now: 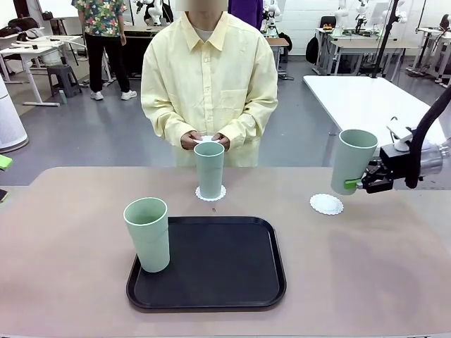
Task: Place coasters on the table and set cups on them.
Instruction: Take one Reusable plastic cup from the Flat Tray and place it on a coaster set by the human.
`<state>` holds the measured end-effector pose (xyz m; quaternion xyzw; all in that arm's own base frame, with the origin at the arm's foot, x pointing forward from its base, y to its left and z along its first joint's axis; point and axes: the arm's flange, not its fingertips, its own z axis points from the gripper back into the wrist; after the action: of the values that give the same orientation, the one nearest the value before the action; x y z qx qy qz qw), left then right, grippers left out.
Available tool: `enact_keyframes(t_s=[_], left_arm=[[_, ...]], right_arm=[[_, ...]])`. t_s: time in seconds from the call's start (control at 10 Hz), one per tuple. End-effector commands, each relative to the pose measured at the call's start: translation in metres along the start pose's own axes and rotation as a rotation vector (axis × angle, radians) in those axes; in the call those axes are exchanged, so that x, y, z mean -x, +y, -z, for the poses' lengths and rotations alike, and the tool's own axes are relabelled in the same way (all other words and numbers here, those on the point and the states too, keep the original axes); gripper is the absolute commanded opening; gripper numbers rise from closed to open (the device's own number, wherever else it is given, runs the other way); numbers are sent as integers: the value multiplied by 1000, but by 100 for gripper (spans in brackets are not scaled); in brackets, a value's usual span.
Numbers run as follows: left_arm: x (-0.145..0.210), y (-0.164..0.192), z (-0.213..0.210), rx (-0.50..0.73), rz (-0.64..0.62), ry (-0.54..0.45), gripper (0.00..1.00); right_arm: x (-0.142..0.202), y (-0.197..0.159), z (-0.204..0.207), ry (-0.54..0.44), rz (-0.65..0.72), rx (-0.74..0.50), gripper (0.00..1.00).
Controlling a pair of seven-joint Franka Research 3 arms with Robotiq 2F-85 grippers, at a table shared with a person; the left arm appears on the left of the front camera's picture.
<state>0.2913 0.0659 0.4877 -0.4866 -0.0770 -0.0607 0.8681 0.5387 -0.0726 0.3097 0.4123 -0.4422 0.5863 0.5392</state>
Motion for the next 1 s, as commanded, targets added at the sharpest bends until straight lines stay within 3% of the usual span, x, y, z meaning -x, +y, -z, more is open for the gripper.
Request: enact_keyframes(t_s=[0.0,0.7,0.8,0.9], left_arm=[[0,1,0,20,21,-7,100],[0,1,0,20,21,-7,100],[0,1,0,20,21,-7,100],[0,1,0,20,21,-7,100]], right_arm=[[12,-12,15,-10,7,-30,81],[38,-38,30,-10,104,-71,81],[32,-37,30,43,124,11,81],[43,-31,33,-13,86,-62,81]])
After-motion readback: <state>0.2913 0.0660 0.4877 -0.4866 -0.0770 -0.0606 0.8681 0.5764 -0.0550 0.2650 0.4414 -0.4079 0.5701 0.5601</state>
